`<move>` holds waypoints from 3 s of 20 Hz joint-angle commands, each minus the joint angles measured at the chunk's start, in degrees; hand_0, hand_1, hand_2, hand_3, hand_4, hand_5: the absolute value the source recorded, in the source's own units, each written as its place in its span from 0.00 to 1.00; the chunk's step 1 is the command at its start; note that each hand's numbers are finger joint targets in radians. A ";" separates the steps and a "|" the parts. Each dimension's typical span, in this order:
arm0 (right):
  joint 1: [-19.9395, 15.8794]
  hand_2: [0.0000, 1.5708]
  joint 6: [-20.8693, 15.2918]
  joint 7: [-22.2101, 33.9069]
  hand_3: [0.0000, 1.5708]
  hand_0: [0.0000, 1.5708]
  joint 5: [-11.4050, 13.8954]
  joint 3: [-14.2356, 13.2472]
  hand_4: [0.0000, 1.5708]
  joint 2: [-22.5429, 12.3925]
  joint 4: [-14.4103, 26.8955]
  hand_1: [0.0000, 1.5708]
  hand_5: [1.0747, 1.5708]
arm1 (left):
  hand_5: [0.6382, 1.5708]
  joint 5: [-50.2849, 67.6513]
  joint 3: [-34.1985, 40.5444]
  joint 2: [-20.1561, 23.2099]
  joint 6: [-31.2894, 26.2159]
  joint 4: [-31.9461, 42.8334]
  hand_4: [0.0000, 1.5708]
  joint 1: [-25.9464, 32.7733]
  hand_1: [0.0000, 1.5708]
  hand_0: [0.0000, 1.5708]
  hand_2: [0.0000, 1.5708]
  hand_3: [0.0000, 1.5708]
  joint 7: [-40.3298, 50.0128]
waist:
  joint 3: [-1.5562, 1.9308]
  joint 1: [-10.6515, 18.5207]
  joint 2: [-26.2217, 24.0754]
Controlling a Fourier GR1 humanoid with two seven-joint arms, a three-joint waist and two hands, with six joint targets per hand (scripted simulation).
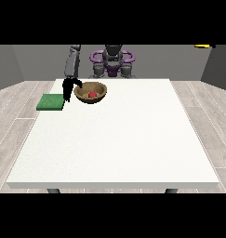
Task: Pick the cup and pour the ball into the bowl, then pick the bowl and place it on the pad
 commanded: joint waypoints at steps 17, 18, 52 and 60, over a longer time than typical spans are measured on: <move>3.56 1.00 -19.58 7.87 0.98 1.00 5.85 -1.52 0.59 -4.07 2.22 1.00 0.88 | 0.94 6.11 1.93 4.06 -4.39 -1.77 0.70 -2.91 0.00 0.00 0.00 0.00 2.63 | 1.44 6.04 5.91; 7.72 1.00 -16.95 6.20 0.90 1.00 5.83 -1.10 0.59 -4.87 1.77 1.00 0.91 | 0.94 6.30 2.98 3.95 -4.04 -1.48 0.71 -1.27 0.00 0.00 0.00 0.00 2.20 | 1.44 5.73 5.06; -9.74 1.00 -7.12 34.24 0.29 1.00 -0.89 -8.50 0.68 -33.15 -1.74 1.00 0.99 | 0.98 6.39 9.25 12.08 -8.24 8.64 0.77 5.64 0.00 0.00 0.00 0.00 -11.00 | 1.62 -0.11 9.05; -11.77 1.00 -8.06 32.18 0.35 1.00 0.39 -5.33 0.65 -26.91 0.72 1.00 1.00 | 0.99 5.38 7.95 11.32 -7.47 10.77 0.77 7.63 0.00 0.00 0.00 0.00 -13.23 | 1.59 -2.12 6.85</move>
